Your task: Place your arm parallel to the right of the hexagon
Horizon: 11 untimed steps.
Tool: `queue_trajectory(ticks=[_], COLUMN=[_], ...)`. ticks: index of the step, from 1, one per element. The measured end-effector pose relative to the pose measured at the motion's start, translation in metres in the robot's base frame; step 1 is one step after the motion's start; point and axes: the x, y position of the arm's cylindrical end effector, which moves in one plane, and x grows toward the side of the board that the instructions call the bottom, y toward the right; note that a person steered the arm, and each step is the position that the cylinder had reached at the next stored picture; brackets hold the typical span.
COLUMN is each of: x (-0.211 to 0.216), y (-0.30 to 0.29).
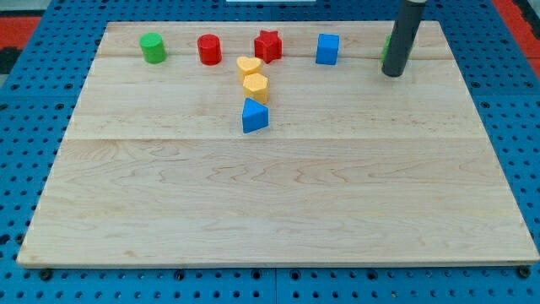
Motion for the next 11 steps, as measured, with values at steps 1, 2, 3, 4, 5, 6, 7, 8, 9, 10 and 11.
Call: queue_trajectory(ticks=[1, 2, 3, 4, 5, 6, 7, 8, 9, 10, 11], x=[0.004, 0.001, -0.002, -0.003, -0.012, -0.021, -0.02, -0.018, -0.013, -0.003, 0.01], y=[-0.002, -0.036, -0.057, -0.057, -0.057, -0.057, -0.057, -0.057, -0.057, -0.057, -0.057])
